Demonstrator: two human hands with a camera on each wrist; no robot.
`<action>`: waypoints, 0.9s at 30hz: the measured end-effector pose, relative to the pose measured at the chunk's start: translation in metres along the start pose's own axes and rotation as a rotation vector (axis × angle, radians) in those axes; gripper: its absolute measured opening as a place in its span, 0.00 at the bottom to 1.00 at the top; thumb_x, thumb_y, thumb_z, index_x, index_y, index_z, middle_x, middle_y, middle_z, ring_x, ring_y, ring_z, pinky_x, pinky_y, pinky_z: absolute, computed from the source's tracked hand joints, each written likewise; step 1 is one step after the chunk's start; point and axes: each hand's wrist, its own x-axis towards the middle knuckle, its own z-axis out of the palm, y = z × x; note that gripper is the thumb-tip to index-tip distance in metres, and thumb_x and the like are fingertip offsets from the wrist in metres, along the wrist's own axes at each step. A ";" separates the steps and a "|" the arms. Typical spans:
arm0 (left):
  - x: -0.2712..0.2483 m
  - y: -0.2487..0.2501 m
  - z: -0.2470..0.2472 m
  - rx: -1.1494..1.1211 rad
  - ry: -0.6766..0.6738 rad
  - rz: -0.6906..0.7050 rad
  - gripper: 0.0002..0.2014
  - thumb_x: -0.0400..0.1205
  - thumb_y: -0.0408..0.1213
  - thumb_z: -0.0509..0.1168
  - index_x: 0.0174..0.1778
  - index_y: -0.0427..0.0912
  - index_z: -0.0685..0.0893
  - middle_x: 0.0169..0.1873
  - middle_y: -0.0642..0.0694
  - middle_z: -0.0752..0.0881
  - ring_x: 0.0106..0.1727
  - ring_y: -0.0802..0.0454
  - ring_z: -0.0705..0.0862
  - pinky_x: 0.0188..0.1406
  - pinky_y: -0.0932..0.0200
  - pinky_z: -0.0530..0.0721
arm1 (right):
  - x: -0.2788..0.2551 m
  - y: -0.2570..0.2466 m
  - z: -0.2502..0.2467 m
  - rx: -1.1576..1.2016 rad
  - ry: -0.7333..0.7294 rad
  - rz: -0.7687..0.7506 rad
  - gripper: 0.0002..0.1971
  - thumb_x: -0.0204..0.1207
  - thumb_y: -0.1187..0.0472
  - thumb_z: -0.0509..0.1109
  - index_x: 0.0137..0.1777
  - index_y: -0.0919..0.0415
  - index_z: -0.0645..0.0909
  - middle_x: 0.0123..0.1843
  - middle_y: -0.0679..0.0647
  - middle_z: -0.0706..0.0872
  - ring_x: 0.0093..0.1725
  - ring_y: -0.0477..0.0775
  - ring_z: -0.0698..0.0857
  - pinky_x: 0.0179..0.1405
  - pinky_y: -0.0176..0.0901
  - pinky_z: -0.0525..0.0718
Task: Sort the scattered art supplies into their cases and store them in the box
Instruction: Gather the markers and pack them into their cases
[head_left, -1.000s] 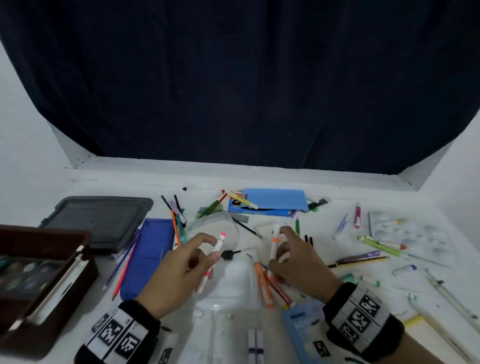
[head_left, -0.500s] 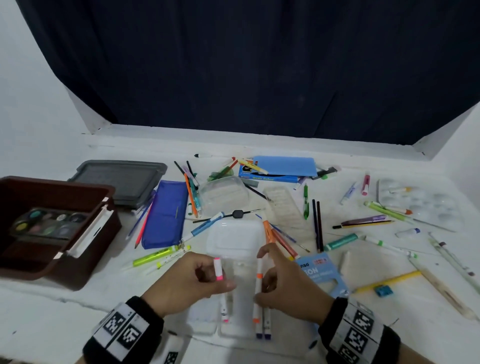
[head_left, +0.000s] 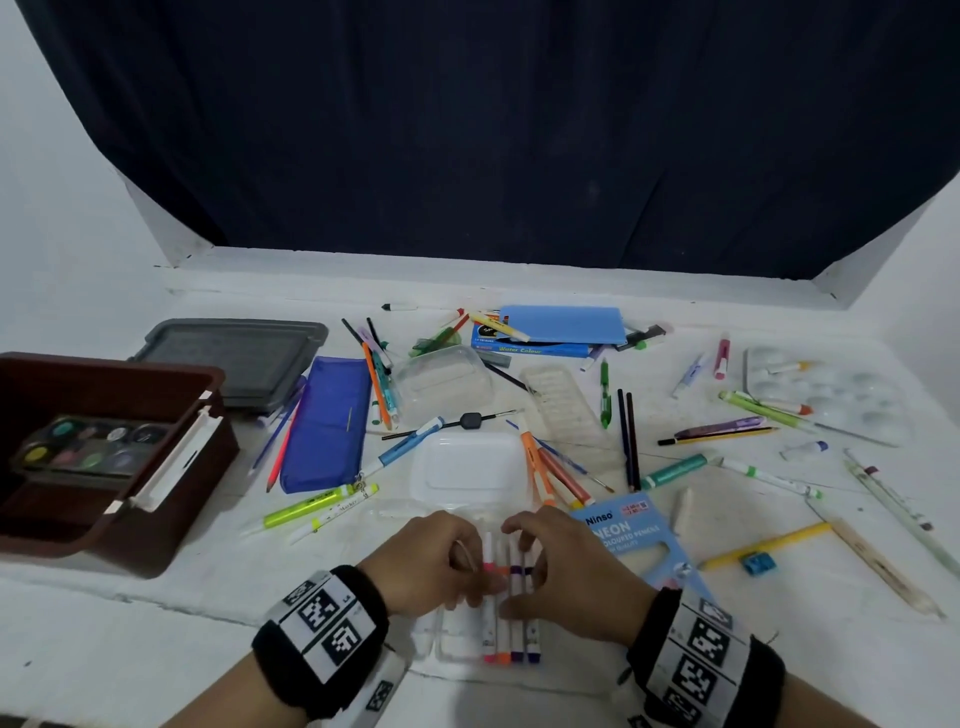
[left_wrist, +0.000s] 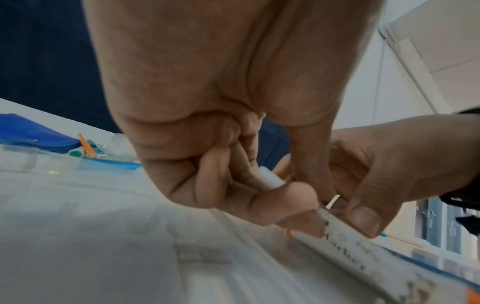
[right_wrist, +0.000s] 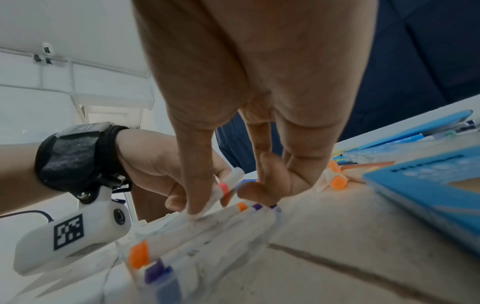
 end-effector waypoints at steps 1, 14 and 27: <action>0.000 0.001 -0.001 0.030 0.010 -0.005 0.18 0.75 0.50 0.78 0.42 0.37 0.86 0.32 0.46 0.92 0.29 0.55 0.85 0.32 0.62 0.82 | -0.001 0.000 -0.001 -0.019 0.001 -0.011 0.37 0.63 0.46 0.85 0.71 0.47 0.73 0.60 0.45 0.75 0.48 0.41 0.75 0.48 0.34 0.76; -0.005 0.004 -0.011 0.562 -0.019 0.091 0.37 0.71 0.57 0.78 0.74 0.52 0.74 0.62 0.50 0.75 0.60 0.50 0.79 0.61 0.50 0.79 | -0.004 -0.017 -0.009 -0.320 -0.079 -0.048 0.40 0.65 0.35 0.78 0.73 0.54 0.73 0.69 0.46 0.71 0.68 0.49 0.68 0.68 0.47 0.73; -0.004 0.002 -0.007 0.621 -0.029 0.079 0.45 0.67 0.65 0.77 0.78 0.54 0.69 0.63 0.53 0.73 0.62 0.52 0.76 0.62 0.52 0.79 | 0.003 -0.024 -0.008 -0.426 -0.158 -0.029 0.34 0.63 0.32 0.78 0.64 0.50 0.77 0.63 0.47 0.73 0.60 0.49 0.70 0.57 0.44 0.72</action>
